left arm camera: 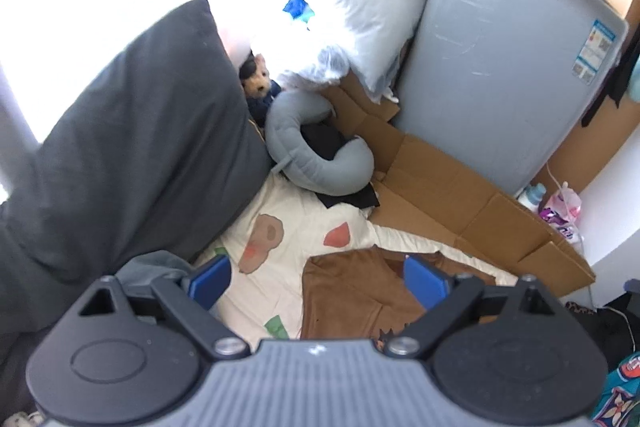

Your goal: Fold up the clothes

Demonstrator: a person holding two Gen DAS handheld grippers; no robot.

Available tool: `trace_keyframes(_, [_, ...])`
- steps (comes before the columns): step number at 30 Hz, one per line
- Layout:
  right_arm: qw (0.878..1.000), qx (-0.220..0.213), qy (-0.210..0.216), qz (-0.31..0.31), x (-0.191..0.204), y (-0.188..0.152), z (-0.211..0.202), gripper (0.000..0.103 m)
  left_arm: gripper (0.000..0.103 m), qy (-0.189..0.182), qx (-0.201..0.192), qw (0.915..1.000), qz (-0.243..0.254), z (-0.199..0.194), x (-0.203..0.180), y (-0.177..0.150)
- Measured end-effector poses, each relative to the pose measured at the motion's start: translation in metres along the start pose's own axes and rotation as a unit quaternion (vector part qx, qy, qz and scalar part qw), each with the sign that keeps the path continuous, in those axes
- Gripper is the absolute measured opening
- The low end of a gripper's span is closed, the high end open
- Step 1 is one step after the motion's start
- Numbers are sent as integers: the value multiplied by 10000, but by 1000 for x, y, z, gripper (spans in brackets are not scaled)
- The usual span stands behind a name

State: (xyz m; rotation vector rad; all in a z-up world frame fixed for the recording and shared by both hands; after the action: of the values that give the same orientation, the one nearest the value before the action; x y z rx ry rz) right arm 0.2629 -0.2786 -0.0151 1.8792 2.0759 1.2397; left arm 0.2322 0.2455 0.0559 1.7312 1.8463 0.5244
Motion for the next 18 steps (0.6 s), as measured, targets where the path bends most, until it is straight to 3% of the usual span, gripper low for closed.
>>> trace_keyframes(12, [9997, 68, 11, -220, -37, -41, -83, 89, 95, 394, -211, 9989, -160, -104, 16, -36])
trace_keyframes(18, [9993, -100, -235, -273, -64, -84, -124, 90, 99, 238, -401, 9988, -160, -132, 22, -54])
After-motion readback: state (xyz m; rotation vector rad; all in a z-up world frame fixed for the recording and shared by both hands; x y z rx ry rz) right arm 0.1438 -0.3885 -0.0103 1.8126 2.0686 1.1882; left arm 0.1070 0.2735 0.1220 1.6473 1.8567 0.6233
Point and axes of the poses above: each gripper's, at about its wrist camera, not at the fingertips, and z roughly the way its jaws point, x to its left, y to its top, the point moved 5 cm from there along z, roughly the way its jaws point, and after that the axes turned 1 degree about -x, right-handed, at the moved point
